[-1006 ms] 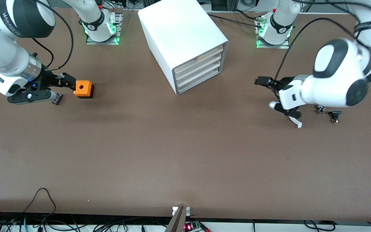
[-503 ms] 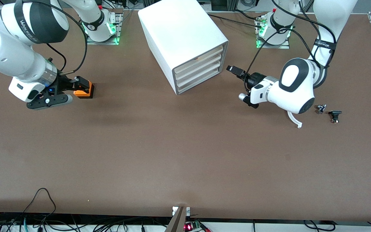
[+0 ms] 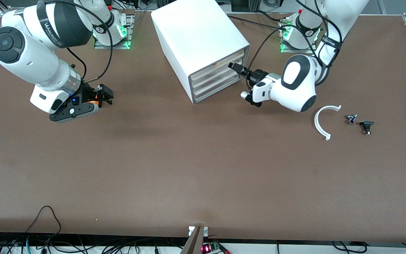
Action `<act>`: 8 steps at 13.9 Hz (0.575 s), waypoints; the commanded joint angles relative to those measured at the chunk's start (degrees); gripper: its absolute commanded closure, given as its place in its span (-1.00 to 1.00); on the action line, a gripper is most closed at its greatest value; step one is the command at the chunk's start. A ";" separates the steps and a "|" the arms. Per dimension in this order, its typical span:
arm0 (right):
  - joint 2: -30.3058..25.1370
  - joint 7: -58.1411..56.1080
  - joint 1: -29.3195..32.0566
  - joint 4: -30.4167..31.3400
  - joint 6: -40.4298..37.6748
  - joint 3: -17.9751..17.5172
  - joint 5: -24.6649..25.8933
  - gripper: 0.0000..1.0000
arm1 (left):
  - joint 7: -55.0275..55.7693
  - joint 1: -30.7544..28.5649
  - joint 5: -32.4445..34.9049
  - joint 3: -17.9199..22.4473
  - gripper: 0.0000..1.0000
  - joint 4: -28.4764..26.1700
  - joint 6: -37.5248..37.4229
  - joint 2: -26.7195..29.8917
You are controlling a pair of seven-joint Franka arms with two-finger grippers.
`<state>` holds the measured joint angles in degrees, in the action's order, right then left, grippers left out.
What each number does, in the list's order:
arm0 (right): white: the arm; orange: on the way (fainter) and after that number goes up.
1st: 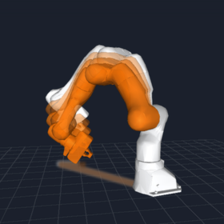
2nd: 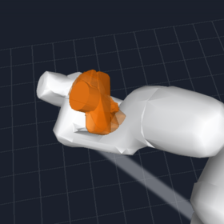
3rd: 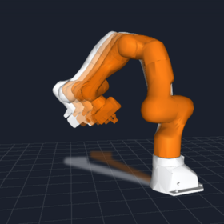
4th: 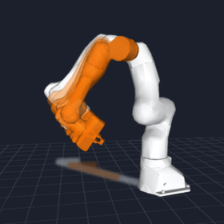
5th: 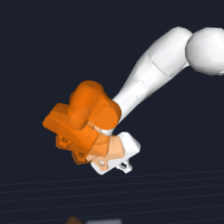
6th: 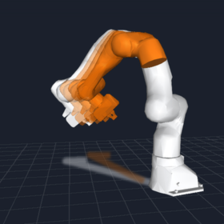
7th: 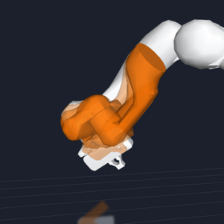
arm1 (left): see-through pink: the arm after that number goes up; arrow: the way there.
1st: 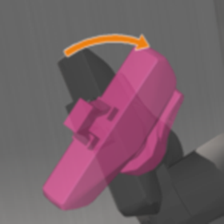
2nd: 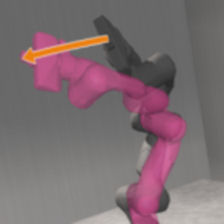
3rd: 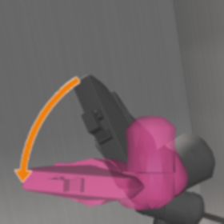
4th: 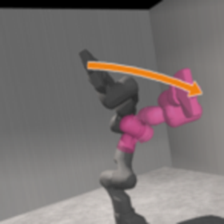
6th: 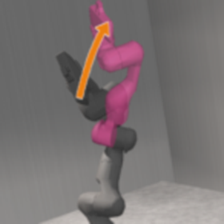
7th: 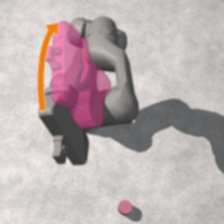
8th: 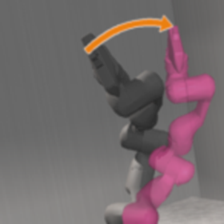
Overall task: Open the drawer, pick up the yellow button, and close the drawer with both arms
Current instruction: 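Pull the drawer open with the left gripper while the right gripper approaches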
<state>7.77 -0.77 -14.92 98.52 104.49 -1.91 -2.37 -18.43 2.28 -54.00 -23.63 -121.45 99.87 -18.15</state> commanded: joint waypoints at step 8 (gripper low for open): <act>3.74 2.70 -3.88 -8.69 -4.21 -2.92 -0.88 -1.00 | -0.64 -0.35 -7.08 -3.09 0.17 -7.04 3.47 2.95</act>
<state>10.14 1.60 -17.10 93.28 102.00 -4.70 -2.38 -18.42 2.23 -58.87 -25.60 -125.61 100.82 -17.48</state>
